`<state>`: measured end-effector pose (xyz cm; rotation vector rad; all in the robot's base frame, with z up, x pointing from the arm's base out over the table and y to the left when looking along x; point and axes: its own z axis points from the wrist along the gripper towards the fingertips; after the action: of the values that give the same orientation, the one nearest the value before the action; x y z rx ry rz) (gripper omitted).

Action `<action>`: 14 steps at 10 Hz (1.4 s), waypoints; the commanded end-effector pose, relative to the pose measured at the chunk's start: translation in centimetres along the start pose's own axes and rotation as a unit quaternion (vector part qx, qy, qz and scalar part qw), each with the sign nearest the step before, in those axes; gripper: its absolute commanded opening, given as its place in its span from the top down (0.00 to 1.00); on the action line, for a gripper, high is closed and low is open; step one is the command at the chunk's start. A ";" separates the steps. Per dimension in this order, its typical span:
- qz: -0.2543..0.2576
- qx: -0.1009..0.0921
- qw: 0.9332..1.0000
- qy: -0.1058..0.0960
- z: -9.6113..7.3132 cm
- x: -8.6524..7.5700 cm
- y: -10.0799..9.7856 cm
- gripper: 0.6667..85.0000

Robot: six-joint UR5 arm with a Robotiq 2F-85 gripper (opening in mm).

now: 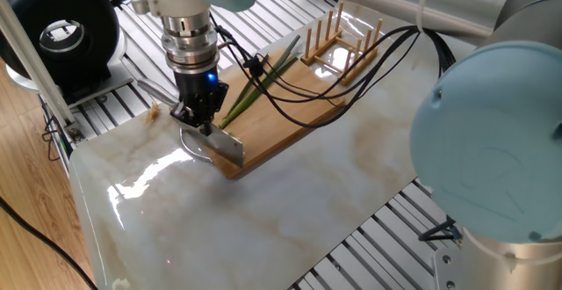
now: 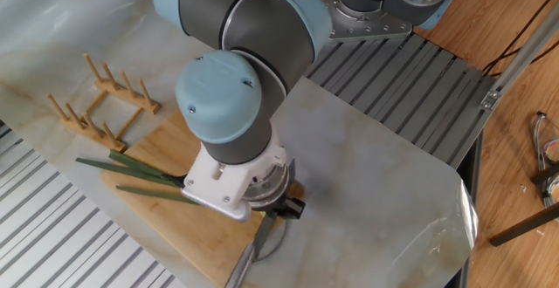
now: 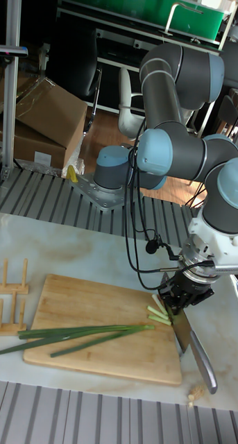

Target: Chop the green garlic

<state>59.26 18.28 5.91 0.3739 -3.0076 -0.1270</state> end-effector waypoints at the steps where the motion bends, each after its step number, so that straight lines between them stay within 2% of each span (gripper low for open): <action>1: -0.064 0.006 0.998 -0.002 -0.3 -0.1 -0.1 0.99; 3: -0.103 0.002 0.995 -0.004 -0.4 -0.2 0.2 0.99; 5: -0.132 -0.030 0.991 -0.014 0.0 -0.2 1.0 0.99; 6: -0.141 -0.034 0.989 -0.016 0.1 -0.1 0.9 0.99; 8: -0.150 -0.024 0.988 -0.011 0.0 0.1 0.2 0.99; 10: -0.163 -0.018 0.986 -0.003 -1.4 0.4 -0.8 0.99; 11: -0.162 -0.017 0.987 -0.002 -1.9 0.6 -0.9 0.99; 12: -0.160 -0.023 0.987 -0.004 -2.0 0.6 -0.6 0.99; 14: -0.169 -0.018 0.985 -0.003 -2.0 0.6 -1.0 0.99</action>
<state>59.10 17.20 7.32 0.8550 -2.9200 -0.1967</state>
